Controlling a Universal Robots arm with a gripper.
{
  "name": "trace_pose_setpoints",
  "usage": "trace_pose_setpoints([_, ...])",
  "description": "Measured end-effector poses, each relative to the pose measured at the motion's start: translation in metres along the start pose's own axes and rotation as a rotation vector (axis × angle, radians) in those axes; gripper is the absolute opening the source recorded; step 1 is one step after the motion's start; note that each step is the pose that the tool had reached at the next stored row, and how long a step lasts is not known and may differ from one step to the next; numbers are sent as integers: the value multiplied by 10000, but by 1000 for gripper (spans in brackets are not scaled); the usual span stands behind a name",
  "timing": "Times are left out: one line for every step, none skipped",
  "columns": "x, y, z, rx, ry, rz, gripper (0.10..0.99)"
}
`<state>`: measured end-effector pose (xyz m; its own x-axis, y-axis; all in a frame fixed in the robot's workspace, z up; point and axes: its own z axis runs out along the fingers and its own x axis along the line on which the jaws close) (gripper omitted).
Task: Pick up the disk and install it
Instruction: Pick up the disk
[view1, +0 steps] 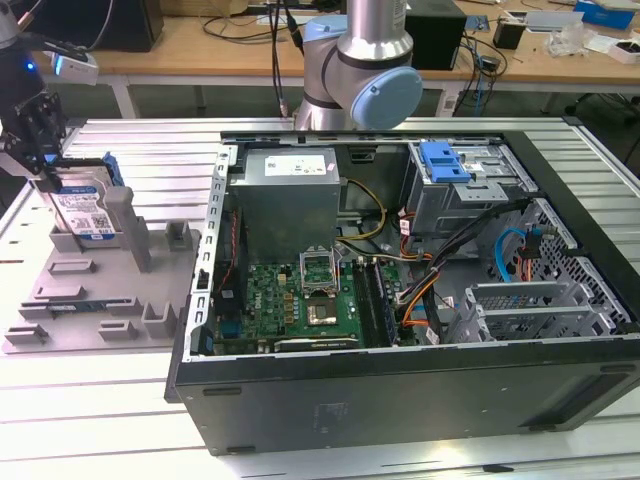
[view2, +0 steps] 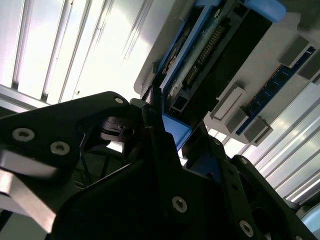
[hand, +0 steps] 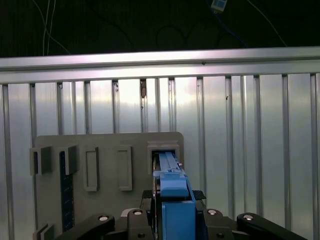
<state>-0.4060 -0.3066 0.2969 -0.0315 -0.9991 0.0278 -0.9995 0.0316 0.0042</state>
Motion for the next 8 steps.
trace_pose_setpoints([0,0,0,0,0,0,412])
trace_pose_setpoints([1,1,0,0,0,2,412])
trace_pose_setpoints([4,0,0,0,0,0,412])
trace_pose_setpoints([7,0,0,0,0,0,412])
trace_pose_setpoints([10,0,0,0,0,0,412])
trace_pose_setpoints([15,0,0,0,0,0,412])
trace_pose_setpoints([18,0,1,0,0,0,412])
trace_pose_setpoints([21,-1,1,0,0,1,412])
